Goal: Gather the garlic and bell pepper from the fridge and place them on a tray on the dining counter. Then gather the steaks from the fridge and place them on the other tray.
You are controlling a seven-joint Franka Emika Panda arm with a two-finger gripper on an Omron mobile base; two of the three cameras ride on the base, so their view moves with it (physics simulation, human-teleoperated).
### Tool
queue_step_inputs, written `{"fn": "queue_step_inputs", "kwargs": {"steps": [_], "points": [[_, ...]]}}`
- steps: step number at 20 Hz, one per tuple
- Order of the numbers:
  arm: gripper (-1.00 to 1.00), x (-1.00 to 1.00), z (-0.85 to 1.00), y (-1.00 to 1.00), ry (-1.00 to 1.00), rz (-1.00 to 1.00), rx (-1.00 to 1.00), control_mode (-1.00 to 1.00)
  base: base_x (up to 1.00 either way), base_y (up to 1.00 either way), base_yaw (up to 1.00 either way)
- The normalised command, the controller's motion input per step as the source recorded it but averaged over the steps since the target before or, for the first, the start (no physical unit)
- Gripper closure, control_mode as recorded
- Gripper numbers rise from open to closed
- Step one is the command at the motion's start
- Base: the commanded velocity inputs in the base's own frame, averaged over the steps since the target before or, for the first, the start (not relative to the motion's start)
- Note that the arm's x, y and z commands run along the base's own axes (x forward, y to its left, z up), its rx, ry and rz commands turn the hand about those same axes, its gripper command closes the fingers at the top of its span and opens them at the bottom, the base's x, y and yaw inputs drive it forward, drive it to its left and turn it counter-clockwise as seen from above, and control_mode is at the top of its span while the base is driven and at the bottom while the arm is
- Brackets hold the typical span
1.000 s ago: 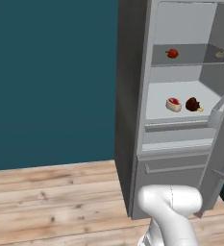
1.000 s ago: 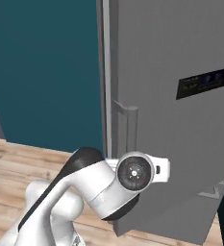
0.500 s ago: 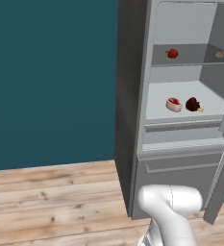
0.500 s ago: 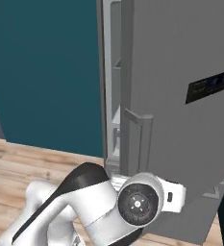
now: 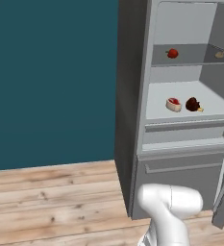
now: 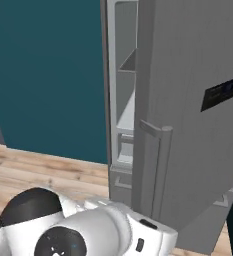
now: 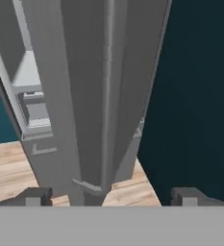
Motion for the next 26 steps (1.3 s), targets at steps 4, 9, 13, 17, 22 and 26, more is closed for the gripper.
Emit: {"fn": "queue_step_inputs", "kwargs": {"steps": [4, 9, 13, 17, 22, 26], "points": [[-1.00, -0.46, 0.75, 1.00, 0.00, -0.11, -0.19, -1.00, 0.00, 0.00, 0.00], [-1.00, -0.35, 0.69, 1.00, 0.03, -0.09, -0.23, -1.00, 0.00, 0.00, 0.00], [-1.00, 0.06, 0.53, 1.00, 0.17, -0.04, -0.24, -1.00, 0.00, 0.00, 0.00], [-1.00, 0.43, 0.35, 0.99, 0.30, -0.02, -0.31, -1.00, 0.00, 0.00, 0.00], [-1.00, 0.57, -0.01, 0.32, 0.17, 0.00, -0.35, -1.00, 0.00, 0.00, 0.00], [-1.00, 1.00, -0.11, -0.23, 0.33, 0.01, -0.17, -1.00, 0.00, 0.00, 0.00]]}}
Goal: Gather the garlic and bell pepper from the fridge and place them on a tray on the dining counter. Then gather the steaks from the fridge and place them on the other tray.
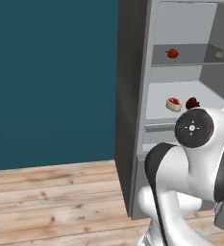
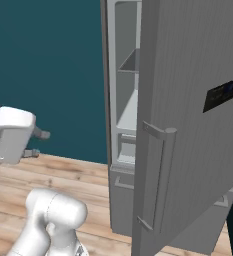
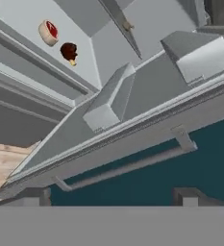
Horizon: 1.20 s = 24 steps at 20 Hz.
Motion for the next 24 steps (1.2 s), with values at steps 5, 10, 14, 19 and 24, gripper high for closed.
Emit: {"fn": "queue_step_inputs", "kwargs": {"steps": [5, 10, 14, 19, 24], "points": [[-1.00, 1.00, -0.16, -0.55, 0.44, 0.00, -0.07, -1.00, 0.00, 0.00, 0.00], [-1.00, 1.00, -0.30, -0.55, 0.36, 0.00, -0.08, -1.00, 0.00, 0.00, 0.00], [-1.00, 1.00, -0.39, -0.59, 0.25, 0.00, -0.06, -1.00, 0.00, 0.00, 0.00], [-1.00, 0.97, -0.58, -0.65, 0.21, 0.00, -0.07, -1.00, 0.00, 0.00, 0.00], [-1.00, 0.32, -0.86, -0.30, 0.06, 0.00, -0.09, -1.00, 0.00, 0.00, 0.00]]}}
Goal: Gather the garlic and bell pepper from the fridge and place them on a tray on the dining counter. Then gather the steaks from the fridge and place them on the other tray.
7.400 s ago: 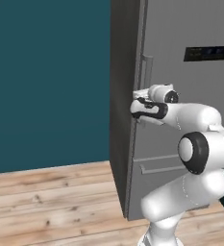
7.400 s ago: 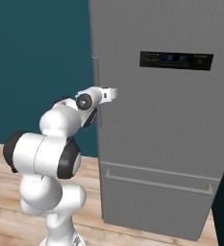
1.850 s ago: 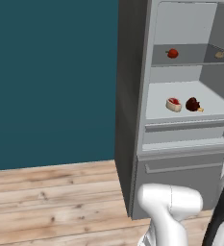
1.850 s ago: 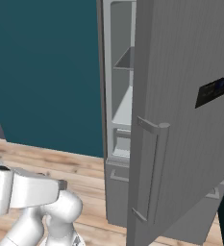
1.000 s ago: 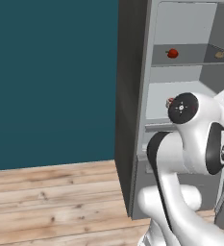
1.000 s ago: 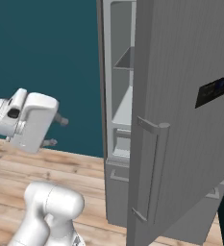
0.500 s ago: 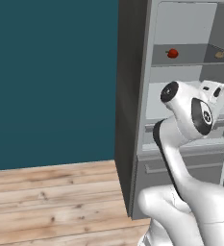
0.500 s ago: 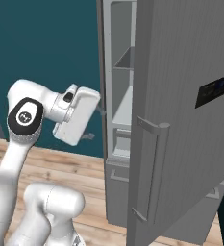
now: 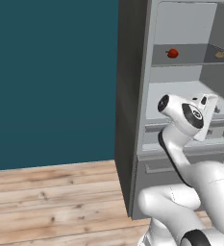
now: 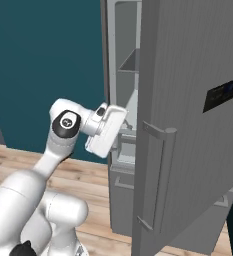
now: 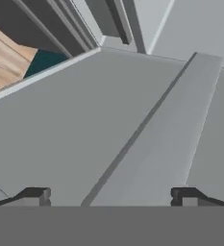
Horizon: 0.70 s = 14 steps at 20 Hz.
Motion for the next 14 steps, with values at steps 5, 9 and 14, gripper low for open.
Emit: {"fn": "queue_step_inputs", "kwargs": {"steps": [5, 9, 14], "points": [[-1.00, -0.12, -0.20, -0.44, 0.00, 0.00, -0.05, -1.00, 0.00, 0.00, 0.00], [-1.00, -0.30, 0.00, -0.68, 0.00, -0.04, -0.01, -1.00, 0.00, 0.00, 0.00], [-1.00, 0.00, -0.01, -0.61, 0.05, -0.01, 0.00, -1.00, 0.00, 0.00, 0.00]]}}
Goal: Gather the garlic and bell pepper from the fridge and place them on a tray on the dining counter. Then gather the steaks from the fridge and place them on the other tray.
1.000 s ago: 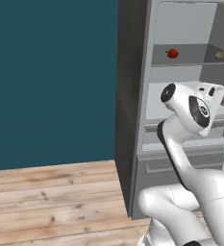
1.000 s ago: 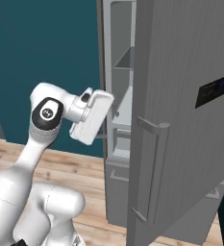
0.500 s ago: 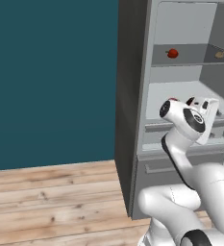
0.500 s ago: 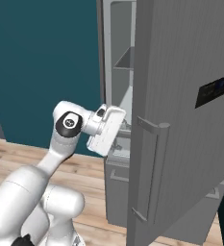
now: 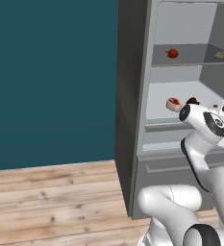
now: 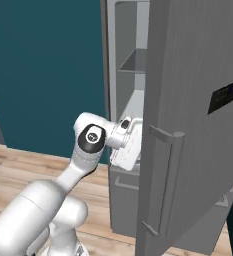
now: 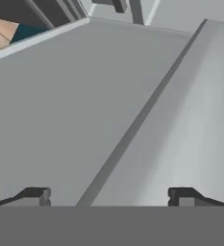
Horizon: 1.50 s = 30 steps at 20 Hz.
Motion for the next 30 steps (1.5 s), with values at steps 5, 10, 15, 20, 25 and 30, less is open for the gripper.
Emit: {"fn": "queue_step_inputs", "kwargs": {"steps": [5, 10, 15, 20, 25, 30], "points": [[-1.00, -0.56, -0.04, -0.86, 0.06, -0.05, 0.00, -1.00, 0.00, 0.00, 0.00], [-1.00, -1.00, -0.12, -1.00, 0.02, -0.11, 0.00, -1.00, 0.00, 0.00, 0.00], [-1.00, -1.00, -0.12, -1.00, -0.01, -0.12, 0.00, -1.00, 0.00, 0.00, 0.00], [-1.00, -0.78, -0.02, -0.26, -0.17, -0.03, 0.02, -1.00, 0.00, 0.00, 0.00], [-1.00, -0.86, 0.72, 0.57, -0.43, 0.00, 0.07, -1.00, 0.00, 0.00, 0.00], [-1.00, -0.61, 1.00, 0.99, -0.56, 0.00, 0.10, -1.00, 0.00, 0.00, 0.00]]}}
